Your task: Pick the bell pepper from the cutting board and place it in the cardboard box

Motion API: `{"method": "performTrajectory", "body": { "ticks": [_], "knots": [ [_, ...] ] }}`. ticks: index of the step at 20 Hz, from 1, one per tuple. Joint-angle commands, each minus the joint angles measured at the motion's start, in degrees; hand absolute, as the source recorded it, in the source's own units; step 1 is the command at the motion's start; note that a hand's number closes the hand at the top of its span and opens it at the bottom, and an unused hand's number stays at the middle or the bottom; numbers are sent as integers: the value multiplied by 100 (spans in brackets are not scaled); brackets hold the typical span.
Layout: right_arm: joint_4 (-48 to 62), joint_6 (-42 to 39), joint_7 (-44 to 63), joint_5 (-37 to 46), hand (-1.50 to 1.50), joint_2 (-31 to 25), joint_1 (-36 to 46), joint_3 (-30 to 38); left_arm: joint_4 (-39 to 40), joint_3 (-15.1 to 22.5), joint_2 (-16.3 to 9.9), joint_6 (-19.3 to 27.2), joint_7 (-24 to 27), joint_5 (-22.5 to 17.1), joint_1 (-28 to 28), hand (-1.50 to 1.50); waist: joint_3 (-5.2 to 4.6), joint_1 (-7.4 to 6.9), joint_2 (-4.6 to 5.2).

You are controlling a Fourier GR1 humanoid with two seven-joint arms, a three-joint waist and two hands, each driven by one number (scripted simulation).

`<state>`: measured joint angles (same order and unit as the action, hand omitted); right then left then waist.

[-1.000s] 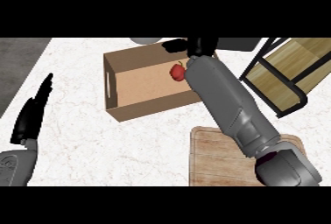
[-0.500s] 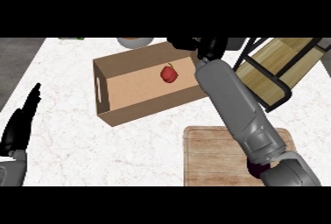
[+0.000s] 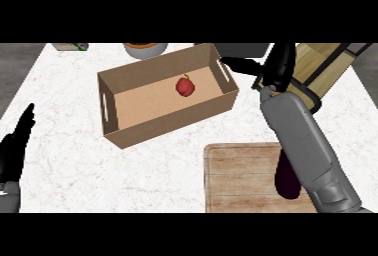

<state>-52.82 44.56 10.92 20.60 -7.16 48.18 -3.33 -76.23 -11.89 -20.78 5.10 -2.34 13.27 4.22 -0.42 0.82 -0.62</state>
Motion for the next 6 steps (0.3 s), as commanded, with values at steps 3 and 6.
{"method": "performTrajectory", "body": {
  "ticks": [3,6],
  "knots": [
    [-1619,-554,377,-95,-150,-476,-1652,-227,-258,-60,-63,-88,-33,-50,-214,0,43,141,-39],
    [-2454,-1133,761,-71,-150,-997,-2256,-346,-272,59,49,28,-81,109,-213,0,39,114,-13]
  ]
}}
